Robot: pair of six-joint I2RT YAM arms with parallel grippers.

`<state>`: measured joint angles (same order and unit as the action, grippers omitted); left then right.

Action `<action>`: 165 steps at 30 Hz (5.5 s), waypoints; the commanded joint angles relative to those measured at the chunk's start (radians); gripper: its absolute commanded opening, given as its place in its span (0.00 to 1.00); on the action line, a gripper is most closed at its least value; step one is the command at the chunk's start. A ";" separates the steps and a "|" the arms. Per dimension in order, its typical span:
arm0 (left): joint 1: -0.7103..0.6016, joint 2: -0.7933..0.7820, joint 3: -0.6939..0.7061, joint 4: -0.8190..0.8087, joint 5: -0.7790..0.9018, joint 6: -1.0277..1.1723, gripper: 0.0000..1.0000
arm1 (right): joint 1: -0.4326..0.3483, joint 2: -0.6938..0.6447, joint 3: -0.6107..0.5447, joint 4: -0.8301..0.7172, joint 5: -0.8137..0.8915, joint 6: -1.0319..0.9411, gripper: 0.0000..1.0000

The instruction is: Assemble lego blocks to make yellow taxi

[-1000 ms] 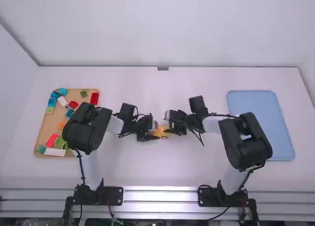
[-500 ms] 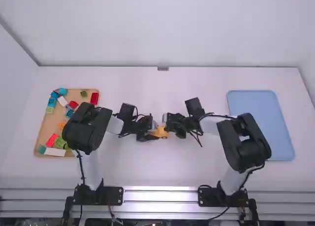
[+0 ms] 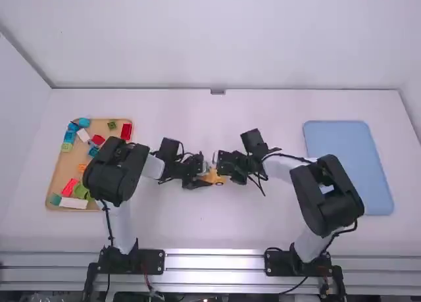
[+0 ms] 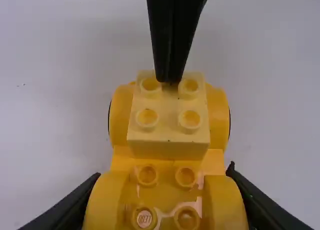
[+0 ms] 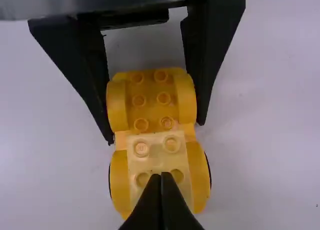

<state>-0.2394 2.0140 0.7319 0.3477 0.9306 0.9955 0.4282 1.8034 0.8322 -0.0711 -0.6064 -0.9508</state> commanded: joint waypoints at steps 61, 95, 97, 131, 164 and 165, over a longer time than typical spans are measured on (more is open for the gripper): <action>0.808 -1.057 0.099 -0.830 -0.770 -1.362 0.99 | 0.230 -0.075 0.435 0.263 -0.185 0.422 0.98; 0.723 -0.156 0.853 -1.215 -0.924 -1.420 0.99 | 0.329 0.253 0.975 -0.073 -0.126 0.318 0.98; 0.679 -0.079 0.941 -1.257 -0.924 -1.413 0.99 | 0.324 0.253 0.974 -0.075 -0.126 0.325 0.98; 0.618 0.162 1.006 -1.313 -1.001 -1.807 0.93 | 0.279 0.253 0.974 -0.090 -0.065 0.401 0.98; 0.570 0.162 0.860 -1.120 -0.998 -2.015 0.69 | 0.272 0.253 0.974 -0.095 -0.021 0.404 0.99; 0.573 0.162 0.875 -1.125 -0.994 -2.008 0.70 | 0.272 0.253 0.974 -0.095 -0.021 0.404 0.98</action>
<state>0.3336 2.1712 1.5841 -0.7689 -0.0570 -1.0100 0.7040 2.0464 1.7790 -0.1677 -0.6243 -0.5503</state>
